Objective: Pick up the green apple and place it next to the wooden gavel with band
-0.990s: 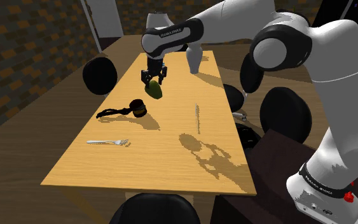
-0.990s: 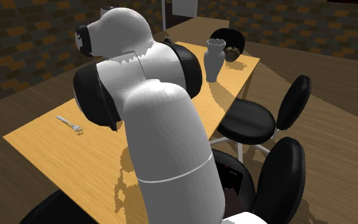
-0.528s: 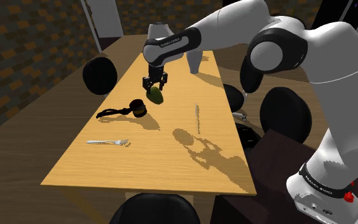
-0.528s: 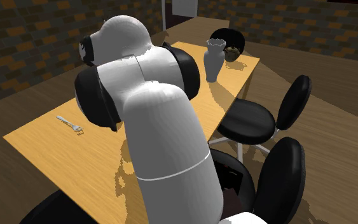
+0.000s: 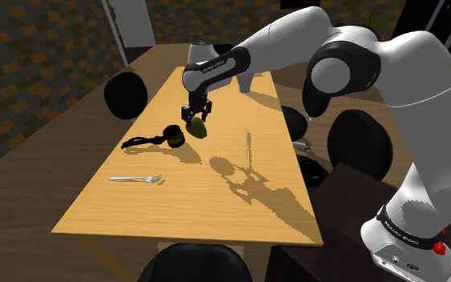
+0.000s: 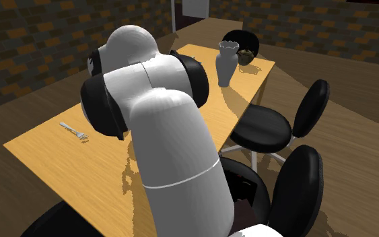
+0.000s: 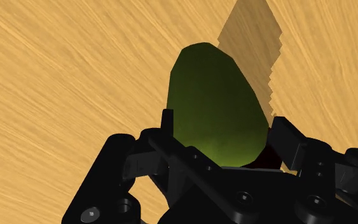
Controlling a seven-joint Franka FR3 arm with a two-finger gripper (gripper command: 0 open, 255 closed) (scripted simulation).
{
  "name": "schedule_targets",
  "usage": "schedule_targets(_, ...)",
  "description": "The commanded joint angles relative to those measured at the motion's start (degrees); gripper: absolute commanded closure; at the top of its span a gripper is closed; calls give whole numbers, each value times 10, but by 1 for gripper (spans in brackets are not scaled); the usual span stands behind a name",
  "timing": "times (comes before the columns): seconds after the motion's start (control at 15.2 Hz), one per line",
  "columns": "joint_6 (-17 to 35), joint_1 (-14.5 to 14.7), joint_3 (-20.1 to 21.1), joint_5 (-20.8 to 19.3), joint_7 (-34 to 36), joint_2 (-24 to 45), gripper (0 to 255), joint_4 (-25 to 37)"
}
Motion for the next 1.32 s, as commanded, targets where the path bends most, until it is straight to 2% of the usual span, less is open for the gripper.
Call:
schedule_targets(0.0, 11, -1, 1, 2, -3, 7, 255, -4)
schedule_targets(0.59, 57, -3, 5, 7, -10, 41, 255, -16)
schedule_targets(1.06, 57, -3, 5, 7, -10, 41, 255, -16)
schedule_targets(1.12, 57, -3, 5, 7, -10, 41, 0, -16)
schedule_targets(1.25, 57, -3, 5, 7, -10, 41, 0, -16)
